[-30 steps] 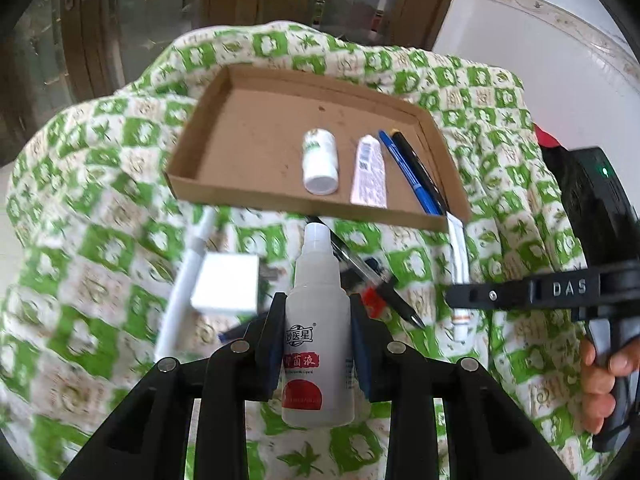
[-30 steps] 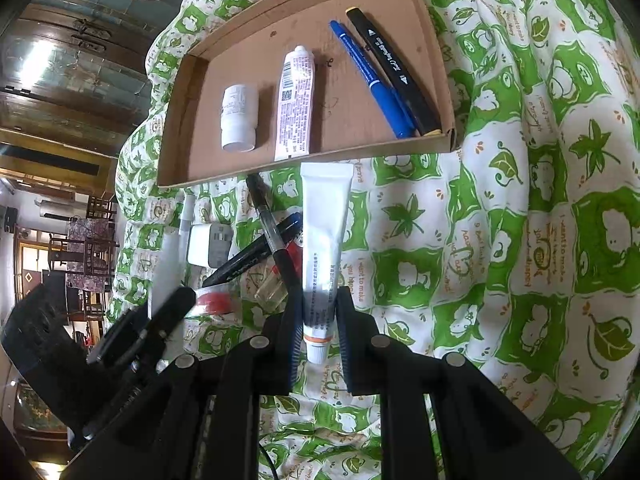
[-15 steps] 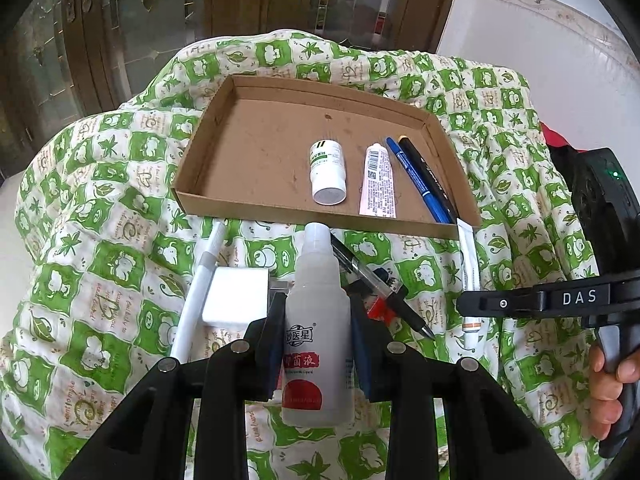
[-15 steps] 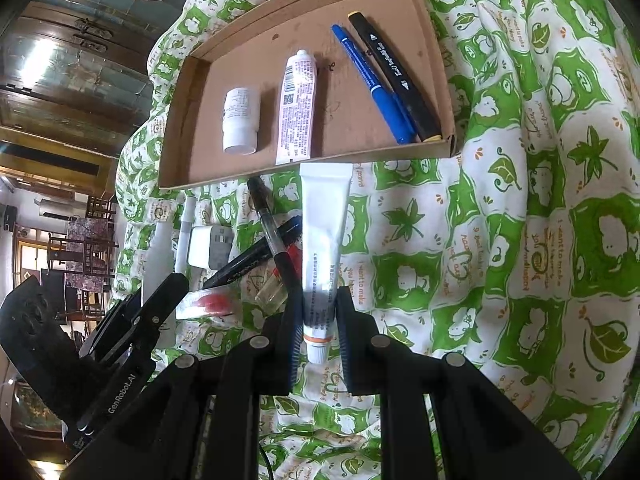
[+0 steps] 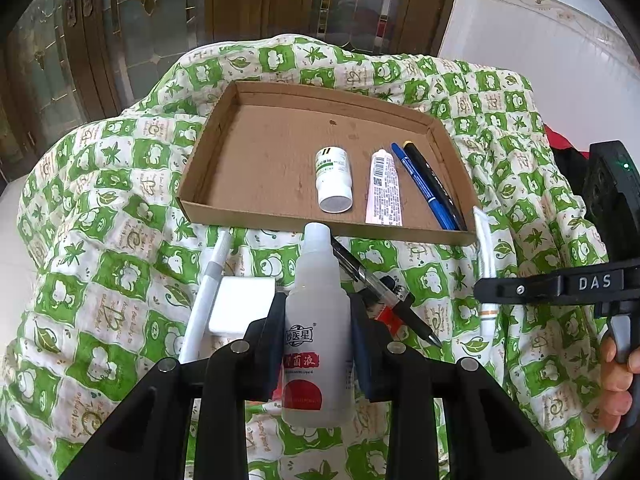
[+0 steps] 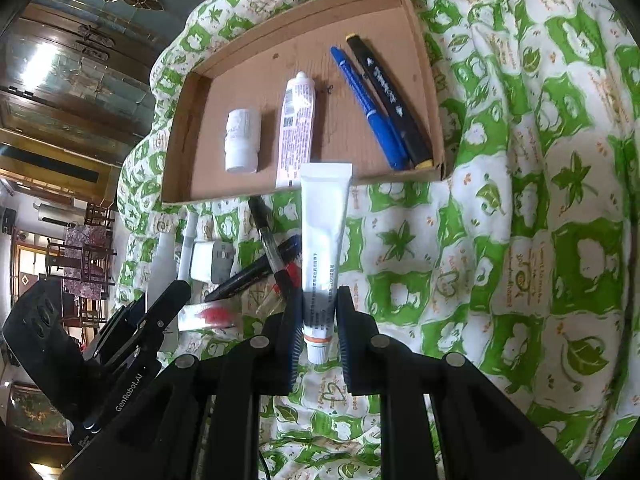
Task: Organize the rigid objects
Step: 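Carry the spray bottle and white tube into the tray and open both grippers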
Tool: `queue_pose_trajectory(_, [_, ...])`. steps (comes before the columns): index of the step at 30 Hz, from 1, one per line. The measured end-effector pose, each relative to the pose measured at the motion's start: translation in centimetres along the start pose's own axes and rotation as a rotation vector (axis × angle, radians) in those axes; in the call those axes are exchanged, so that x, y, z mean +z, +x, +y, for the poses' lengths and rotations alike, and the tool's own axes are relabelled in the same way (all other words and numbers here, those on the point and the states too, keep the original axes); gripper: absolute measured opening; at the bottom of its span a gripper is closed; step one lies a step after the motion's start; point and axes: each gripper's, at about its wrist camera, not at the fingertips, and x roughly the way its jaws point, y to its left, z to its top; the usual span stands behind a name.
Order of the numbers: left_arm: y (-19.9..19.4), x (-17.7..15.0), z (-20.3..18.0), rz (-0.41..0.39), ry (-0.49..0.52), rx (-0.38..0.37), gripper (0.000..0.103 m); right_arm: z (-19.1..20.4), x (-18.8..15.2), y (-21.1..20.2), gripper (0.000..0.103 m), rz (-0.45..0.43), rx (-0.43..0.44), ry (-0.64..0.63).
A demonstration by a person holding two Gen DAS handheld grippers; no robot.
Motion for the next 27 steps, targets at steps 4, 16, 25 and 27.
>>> queue_pose_trajectory(4, [0.2,0.4,0.3,0.000,-0.003,0.002,0.031,-0.2,0.7,-0.9,0.016,-0.034,-0.008,0.004])
queue_pose_trajectory(16, [0.9,3.1,0.8,-0.012,0.002,0.007,0.031,0.2,2.8,-2.4,0.016,-0.121,-0.065,-0.036])
queue_pose_trajectory(25, [1.9,5.4,1.3,-0.020,0.006,0.037,0.031,0.1,4.2,-2.1,0.016,-0.124,-0.064,-0.031])
queue_pose_trajectory(27, [2.2,5.7,1.3,-0.021,0.010,0.046,0.031,0.2,4.5,-1.9,0.016,-0.122,-0.063,-0.031])
